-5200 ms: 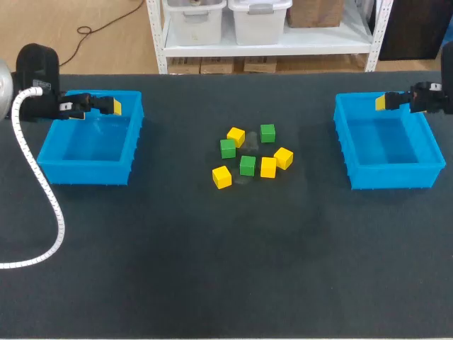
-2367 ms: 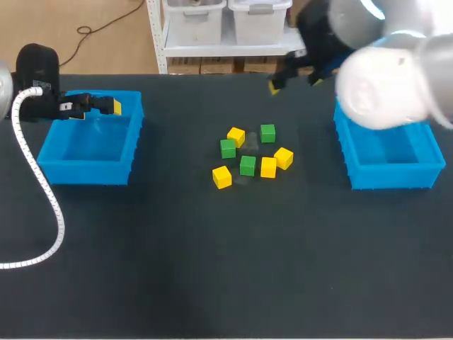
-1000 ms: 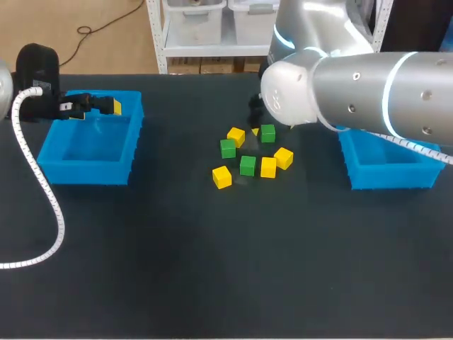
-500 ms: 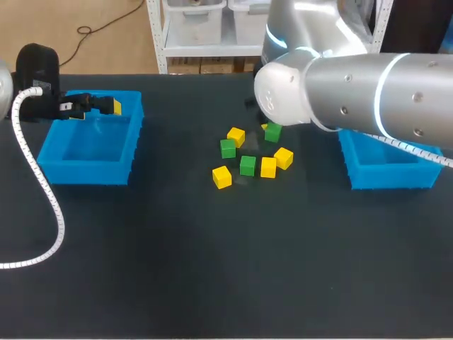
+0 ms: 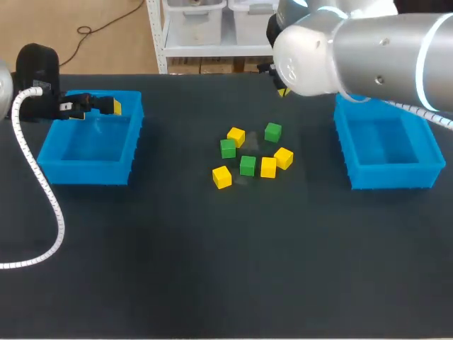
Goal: Put the green cubes in the right bin and the yellow cubes in the left bin.
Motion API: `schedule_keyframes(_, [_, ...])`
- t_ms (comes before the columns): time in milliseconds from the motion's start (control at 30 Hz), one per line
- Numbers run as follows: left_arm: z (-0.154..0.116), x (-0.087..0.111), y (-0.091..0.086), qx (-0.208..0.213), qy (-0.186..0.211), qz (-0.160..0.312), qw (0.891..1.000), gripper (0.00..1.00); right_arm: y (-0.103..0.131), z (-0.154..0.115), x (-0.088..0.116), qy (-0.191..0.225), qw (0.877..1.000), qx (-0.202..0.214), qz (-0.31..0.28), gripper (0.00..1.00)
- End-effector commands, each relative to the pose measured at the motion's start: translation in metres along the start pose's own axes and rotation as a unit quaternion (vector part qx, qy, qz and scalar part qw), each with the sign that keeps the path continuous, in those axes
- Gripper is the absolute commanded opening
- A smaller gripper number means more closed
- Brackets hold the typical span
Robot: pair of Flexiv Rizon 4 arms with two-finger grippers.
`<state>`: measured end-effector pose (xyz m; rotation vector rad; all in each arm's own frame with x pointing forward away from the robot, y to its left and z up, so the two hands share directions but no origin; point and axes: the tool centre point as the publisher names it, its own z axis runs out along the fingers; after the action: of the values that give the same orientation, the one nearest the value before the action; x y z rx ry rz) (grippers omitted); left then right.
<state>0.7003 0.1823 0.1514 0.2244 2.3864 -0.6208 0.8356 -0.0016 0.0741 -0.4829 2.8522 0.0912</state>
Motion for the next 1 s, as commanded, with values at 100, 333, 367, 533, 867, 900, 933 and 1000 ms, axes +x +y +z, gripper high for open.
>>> schedule_keyframes(100, [0.000, 0.001, 0.002, 0.006, -0.003, 0.001, 1.000, 1.00, 0.014, -0.009, 0.023, -0.021, 0.999, 0.001, -0.034, 1.00])
schedule_keyframes(333, [0.000, 0.001, 0.002, 0.006, -0.003, 0.001, 1.000, 1.00, 0.024, -0.004, 0.035, 0.000, 0.997, -0.003, -0.071, 1.00])
schedule_keyframes(367, [0.000, 0.001, 0.002, 0.006, -0.003, 0.001, 1.000, 1.00, 0.026, -0.004, 0.037, 0.005, 0.997, -0.008, -0.077, 1.00])
schedule_keyframes(533, [0.000, 0.001, 0.002, 0.006, -0.003, 0.001, 1.000, 1.00, 0.034, -0.008, 0.048, 0.026, 0.990, -0.032, -0.134, 1.00])
schedule_keyframes(867, [0.000, 0.001, 0.002, 0.006, -0.003, 0.001, 1.000, 1.00, 0.026, 0.014, 0.055, 0.067, 0.974, -0.040, -0.211, 1.00])
schedule_keyframes(900, [0.000, 0.001, 0.002, 0.006, -0.003, 0.001, 1.000, 1.00, 0.025, 0.019, 0.054, 0.074, 0.973, -0.041, -0.214, 1.00])
schedule_keyframes(933, [0.000, 0.001, 0.002, 0.006, -0.003, 0.001, 1.000, 1.00, 0.026, 0.023, 0.053, 0.077, 0.972, -0.042, -0.220, 1.00])
schedule_keyframes(1000, [0.000, 0.001, 0.002, 0.006, -0.003, 0.001, 1.000, 1.00, 0.028, 0.033, 0.051, 0.087, 0.968, -0.044, -0.232, 1.00])
